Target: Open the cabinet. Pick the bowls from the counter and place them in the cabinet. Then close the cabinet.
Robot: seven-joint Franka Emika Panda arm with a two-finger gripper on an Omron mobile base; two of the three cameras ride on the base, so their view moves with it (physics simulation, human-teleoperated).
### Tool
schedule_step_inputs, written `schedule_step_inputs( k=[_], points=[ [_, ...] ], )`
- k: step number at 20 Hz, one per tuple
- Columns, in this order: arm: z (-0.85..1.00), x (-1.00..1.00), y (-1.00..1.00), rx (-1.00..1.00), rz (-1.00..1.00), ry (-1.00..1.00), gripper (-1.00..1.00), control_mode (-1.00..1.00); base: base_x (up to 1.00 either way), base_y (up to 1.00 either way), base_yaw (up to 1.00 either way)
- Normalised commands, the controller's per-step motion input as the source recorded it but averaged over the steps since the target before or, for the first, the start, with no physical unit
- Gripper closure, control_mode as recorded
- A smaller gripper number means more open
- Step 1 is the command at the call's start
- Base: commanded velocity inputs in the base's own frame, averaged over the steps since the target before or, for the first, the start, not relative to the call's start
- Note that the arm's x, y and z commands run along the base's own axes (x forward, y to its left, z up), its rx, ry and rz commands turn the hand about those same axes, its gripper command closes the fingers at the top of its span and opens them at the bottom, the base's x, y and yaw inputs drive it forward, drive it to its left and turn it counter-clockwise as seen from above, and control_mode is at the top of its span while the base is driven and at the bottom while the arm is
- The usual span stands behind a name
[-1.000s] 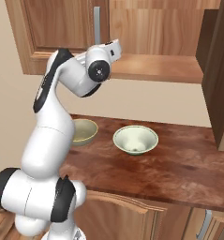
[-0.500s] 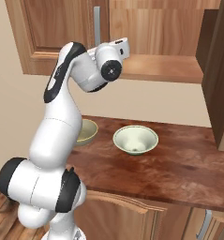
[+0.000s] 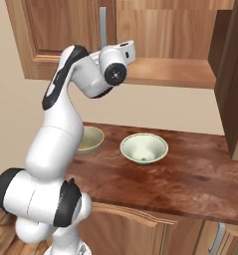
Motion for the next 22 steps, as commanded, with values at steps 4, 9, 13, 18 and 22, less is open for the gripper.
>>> schedule_step_inputs(
  k=[4, 9, 13, 18, 22],
  points=[
    [-0.01, 0.00, 0.21, -0.01, 0.00, 0.03, 1.00, -1.00, 0.00, 0.00, 0.00],
    [-0.01, 0.00, 0.37, -0.02, 0.00, 0.04, 1.00, -1.00, 0.00, 0.00, 0.00],
    [0.00, -0.02, 0.51, -0.05, 0.00, 0.06, 1.00, -1.00, 0.00, 0.00, 0.00],
    [0.10, -0.34, 0.45, -0.10, 0.00, 0.08, 1.00, -1.00, 0.00, 0.00, 0.00],
    [0.22, -0.49, 0.46, -0.14, 0.00, 0.10, 1.00, -1.00, 0.00, 0.00, 0.00]
  ],
)
